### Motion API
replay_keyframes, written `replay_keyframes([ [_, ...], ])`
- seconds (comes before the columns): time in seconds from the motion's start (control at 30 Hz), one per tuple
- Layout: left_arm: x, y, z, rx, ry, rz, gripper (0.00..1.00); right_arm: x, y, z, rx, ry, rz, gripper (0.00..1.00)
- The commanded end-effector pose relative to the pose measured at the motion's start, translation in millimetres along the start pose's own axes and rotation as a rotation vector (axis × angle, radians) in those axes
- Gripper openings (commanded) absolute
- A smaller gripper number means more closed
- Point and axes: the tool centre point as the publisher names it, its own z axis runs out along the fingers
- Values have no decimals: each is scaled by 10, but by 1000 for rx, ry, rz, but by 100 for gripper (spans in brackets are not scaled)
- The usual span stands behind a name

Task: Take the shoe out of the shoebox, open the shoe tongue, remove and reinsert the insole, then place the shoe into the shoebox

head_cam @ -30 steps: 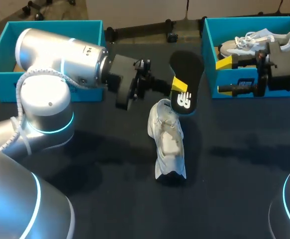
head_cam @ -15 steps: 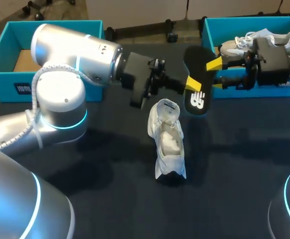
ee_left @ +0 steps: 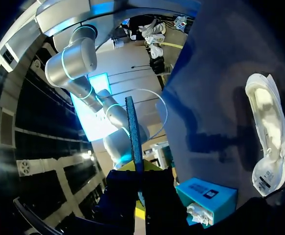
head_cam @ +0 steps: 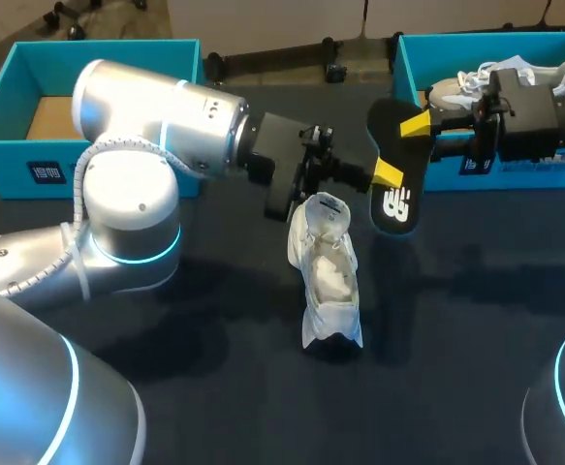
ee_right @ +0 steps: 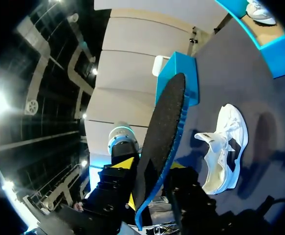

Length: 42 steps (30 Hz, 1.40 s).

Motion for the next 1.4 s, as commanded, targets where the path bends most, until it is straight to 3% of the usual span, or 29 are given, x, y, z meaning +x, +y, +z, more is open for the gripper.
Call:
replay_keyframes([
  [0.03, -5, -42, 5, -8, -8, 2, 0, -9, 9, 27, -1, -3, 2, 16],
  [0.1, -6, -48, 7, -13, -14, -9, 0, -10, 10, 28, -2, -5, 3, 0],
  [0.2, 0, -58, -3, -18, -11, -32, 0, -13, 12, 29, -4, -11, 3, 0],
  [0.27, -3, -67, -19, -18, -11, -42, 40, -17, 14, 29, -5, -12, 3, 0],
  [0.3, -8, -76, -36, -15, -6, -41, 84, -24, 18, 29, -5, -12, 3, 0],
  [0.33, -14, -84, -52, -7, -2, -49, 100, -30, 21, 28, -5, -13, 4, 0],
  [0.87, 0, -84, -540, -6, 122, -155, 100, -191, 17, 50, 2, -24, 31, 0],
  [1.2, -37, 35, -791, 27, 331, -259, 100, -299, -29, 112, 17, -26, 55, 0],
  [1.4, -74, 219, -866, -3, 477, -333, 100, -335, -47, 175, 36, -31, 62, 0],
])
